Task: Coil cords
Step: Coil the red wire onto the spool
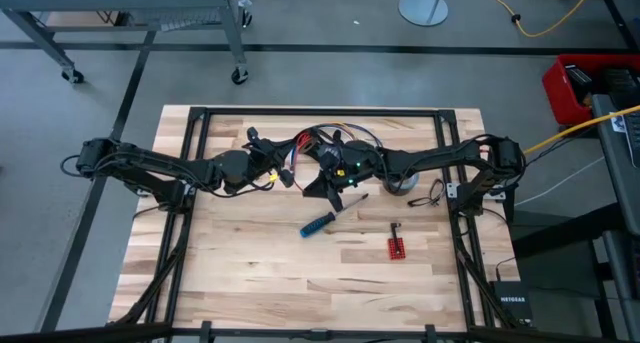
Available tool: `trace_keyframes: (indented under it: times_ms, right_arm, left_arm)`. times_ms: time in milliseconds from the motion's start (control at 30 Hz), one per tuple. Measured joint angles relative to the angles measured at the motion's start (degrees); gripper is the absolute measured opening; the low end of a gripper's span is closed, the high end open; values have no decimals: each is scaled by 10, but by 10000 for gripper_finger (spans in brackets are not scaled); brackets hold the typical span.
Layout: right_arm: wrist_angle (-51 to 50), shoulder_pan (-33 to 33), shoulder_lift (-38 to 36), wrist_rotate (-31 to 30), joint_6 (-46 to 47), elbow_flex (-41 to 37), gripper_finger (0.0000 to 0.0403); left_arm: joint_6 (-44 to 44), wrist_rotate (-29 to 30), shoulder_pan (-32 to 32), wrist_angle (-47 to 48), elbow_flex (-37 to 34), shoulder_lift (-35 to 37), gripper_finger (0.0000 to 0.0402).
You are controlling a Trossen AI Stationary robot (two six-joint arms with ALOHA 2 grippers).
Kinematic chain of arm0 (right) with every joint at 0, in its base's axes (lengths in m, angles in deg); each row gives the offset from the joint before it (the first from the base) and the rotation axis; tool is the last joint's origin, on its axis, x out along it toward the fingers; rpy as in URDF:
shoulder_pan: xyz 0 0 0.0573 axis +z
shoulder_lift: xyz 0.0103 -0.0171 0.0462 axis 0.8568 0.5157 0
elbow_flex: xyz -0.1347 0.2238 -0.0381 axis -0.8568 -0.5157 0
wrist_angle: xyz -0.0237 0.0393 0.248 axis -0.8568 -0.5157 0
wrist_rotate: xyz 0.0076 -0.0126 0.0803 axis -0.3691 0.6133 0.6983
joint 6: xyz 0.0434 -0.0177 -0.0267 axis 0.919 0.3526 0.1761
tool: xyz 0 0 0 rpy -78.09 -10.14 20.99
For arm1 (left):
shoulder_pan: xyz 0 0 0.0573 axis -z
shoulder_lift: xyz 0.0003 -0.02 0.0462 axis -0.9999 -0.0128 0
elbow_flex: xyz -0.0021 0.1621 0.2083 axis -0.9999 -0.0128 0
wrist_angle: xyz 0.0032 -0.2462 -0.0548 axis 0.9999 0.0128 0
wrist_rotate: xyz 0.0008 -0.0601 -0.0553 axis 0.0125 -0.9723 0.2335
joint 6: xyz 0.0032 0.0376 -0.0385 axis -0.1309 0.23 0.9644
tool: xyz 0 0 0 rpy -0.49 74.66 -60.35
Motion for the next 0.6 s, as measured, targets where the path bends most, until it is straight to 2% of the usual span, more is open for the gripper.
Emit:
trace_keyframes:
  times_ms: [100,267,367,600]
  right_arm:
    - [-1,0,0,1,0,0,14]
    - [-27,0,0,16,0,0,22]
    - [-68,0,0,14,-4,0,11]
    - [-137,-10,0,-49,-45,0,13]
  left_arm:
    - [0,0,0,0,0,0,0]
    - [-2,0,0,1,0,0,0]
    - [-2,0,0,1,0,0,0]
    - [7,-2,0,1,0,0,0]
